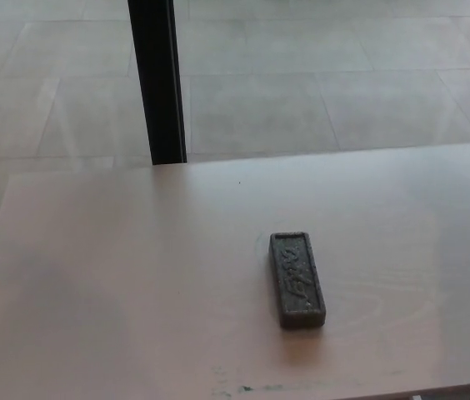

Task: The robot uses its right hand to hold the eraser kept in the middle of the desk and use it to wipe the desk by swiping its surface twice

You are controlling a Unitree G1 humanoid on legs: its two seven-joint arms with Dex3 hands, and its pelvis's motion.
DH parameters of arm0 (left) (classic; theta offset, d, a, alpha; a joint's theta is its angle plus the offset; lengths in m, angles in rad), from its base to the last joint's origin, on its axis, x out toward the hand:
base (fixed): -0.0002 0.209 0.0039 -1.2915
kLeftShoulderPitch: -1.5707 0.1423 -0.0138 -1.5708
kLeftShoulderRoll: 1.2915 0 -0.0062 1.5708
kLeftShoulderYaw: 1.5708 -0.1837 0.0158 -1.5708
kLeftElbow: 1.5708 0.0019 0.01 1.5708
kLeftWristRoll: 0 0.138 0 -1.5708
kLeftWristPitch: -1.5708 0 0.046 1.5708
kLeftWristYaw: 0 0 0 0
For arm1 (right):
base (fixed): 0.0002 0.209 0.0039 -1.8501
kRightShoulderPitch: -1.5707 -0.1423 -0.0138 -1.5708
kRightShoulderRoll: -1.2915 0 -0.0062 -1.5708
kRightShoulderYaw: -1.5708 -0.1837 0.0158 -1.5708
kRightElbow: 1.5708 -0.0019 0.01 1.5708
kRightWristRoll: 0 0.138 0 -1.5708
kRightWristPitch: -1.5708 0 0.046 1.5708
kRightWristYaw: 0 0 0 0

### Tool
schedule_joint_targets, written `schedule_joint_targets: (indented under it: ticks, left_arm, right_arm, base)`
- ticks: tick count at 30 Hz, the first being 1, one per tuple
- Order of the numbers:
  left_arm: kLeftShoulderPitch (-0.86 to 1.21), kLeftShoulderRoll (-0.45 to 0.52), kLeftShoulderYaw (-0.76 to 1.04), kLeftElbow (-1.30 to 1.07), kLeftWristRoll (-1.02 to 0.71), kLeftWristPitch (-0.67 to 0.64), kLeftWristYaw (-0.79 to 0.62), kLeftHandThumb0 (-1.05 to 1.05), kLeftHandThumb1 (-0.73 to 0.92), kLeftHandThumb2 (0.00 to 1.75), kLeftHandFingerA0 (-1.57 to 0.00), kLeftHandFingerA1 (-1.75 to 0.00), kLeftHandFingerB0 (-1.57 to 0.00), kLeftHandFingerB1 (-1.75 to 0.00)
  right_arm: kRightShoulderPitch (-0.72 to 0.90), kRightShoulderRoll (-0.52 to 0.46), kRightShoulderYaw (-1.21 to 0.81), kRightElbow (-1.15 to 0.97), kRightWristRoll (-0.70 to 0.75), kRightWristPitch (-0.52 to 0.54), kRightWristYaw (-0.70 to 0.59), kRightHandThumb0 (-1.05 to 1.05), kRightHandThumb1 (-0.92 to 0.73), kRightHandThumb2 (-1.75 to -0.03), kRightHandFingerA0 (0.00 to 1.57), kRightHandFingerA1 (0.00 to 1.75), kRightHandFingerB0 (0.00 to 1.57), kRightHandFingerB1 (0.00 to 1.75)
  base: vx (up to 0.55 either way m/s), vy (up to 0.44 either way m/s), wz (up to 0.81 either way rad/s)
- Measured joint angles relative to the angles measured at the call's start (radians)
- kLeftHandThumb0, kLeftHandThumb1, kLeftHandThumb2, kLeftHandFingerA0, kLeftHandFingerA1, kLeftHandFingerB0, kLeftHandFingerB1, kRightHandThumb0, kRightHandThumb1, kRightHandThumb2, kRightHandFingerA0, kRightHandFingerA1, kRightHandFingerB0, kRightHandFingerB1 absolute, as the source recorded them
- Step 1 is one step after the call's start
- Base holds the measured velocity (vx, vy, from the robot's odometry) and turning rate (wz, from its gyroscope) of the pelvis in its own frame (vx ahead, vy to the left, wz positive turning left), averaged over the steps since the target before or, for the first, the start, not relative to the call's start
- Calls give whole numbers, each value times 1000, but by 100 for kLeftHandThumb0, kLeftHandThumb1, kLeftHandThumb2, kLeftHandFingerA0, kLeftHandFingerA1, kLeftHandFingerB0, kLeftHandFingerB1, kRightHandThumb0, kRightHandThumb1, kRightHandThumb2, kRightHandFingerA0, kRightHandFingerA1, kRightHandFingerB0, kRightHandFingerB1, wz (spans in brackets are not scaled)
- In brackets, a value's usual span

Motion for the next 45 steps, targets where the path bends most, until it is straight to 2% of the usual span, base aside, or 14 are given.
schedule_joint_targets:
  ticks: [1, 2, 3, 4, 5, 10, 13, 15, 18, 23, 24, 28, 33, 45]
  left_arm:
    - [0, 0, -1, 0, 0, 0, 0, -43, 57, 56, -78, -71, -74, -62]
    - [1, 0, -2, 0, 0, 0, 0, -42, 59, 57, -76, -69, -71, -61]
    - [0, 0, -5, 0, 0, 0, 0, -45, 44, 87, -74, -78, -61, -68]
    - [1, 0, -7, -1, 0, 0, 0, -42, 59, 57, -76, -69, -71, -60]
    - [1, 0, -9, -1, 0, 0, 0, -44, 43, 87, -76, -79, -64, -70]
    - [0, 1, -17, -6, 1, 0, 3, -46, 45, 86, -79, -80, -66, -70]
    - [-8, 2, -17, 5, 0, 0, 6, -44, 47, 87, -78, -80, -64, -69]
    - [-14, 3, -17, 12, 0, 0, 6, -43, 45, 86, -77, -80, -63, -70]
    - [-13, 4, -18, 14, -2, -1, 6, -45, 46, 87, -77, -80, -62, -69]
    - [-9, 4, -26, 11, -2, -16, 5, -44, 46, 87, -77, -79, -63, -69]
    - [-10, 4, -27, 11, -2, -17, 5, -46, 46, 86, -80, -81, -65, -70]
    - [-12, 4, -33, 10, -2, -22, 5, -46, 45, 86, -80, -81, -67, -71]
    - [-13, 4, -36, 11, -2, -23, 8, -44, 46, 87, -77, -79, -64, -69]
    - [-29, 4, -44, 26, -6, -23, 10, -44, 48, 89, -77, -79, -61, -68]
  right_arm:
    - [-10, 12, 22, -20, 0, 14, 2, -36, -74, -72, 94, 175, 69, 135]
    - [-18, 27, 44, -37, 0, 26, 3, -33, -69, -84, 94, 175, 71, 133]
    - [-28, 49, 73, -58, -1, 42, 4, -34, -65, -86, 96, 175, 73, 133]
    - [-34, 71, 102, -74, -1, 54, 5, -32, -65, -90, 100, 175, 75, 134]
    - [-38, 97, 133, -89, -3, 65, 5, -31, -68, -88, 98, 175, 74, 141]
    - [-39, 255, 314, -116, -38, 114, -5, -34, -62, -91, 100, 175, 80, 143]
    - [-21, 361, 427, -96, -76, 132, -19, -37, -70, -80, 94, 175, 71, 156]
    - [2, 409, 481, -67, -100, 136, -21, -38, -73, -76, 99, 175, 67, 164]
    - [27, 462, 517, -7, -126, 132, -22, -37, -72, -83, 96, 175, 73, 156]
    - [65, 502, 562, 76, -179, 109, -27, -34, -63, -101, 97, 175, 76, 156]
    - [70, 509, 564, 86, -185, 107, -28, -36, -65, -100, 100, 175, 70, 164]
    - [95, 535, 573, 115, -217, 106, -42, -34, -67, -97, 102, 175, 73, 175]
    - [130, 548, 571, 148, -243, 96, -45, -31, -63, -103, 100, 175, 70, 175]
    - [161, 552, 557, 243, -282, 47, -45, -34, -68, -93, 100, 175, 68, 175]
  base:
    - [0, 0, 0]
    - [0, 0, 0]
    - [0, 0, 0]
    - [0, 0, 0]
    - [0, 0, 0]
    - [0, 0, 0]
    - [-16, -5, 2]
    - [-25, -8, 3]
    - [0, 0, 0]
    - [0, 0, 0]
    - [0, 0, 0]
    - [0, 0, 0]
    - [0, 0, 0]
    - [0, 0, 0]
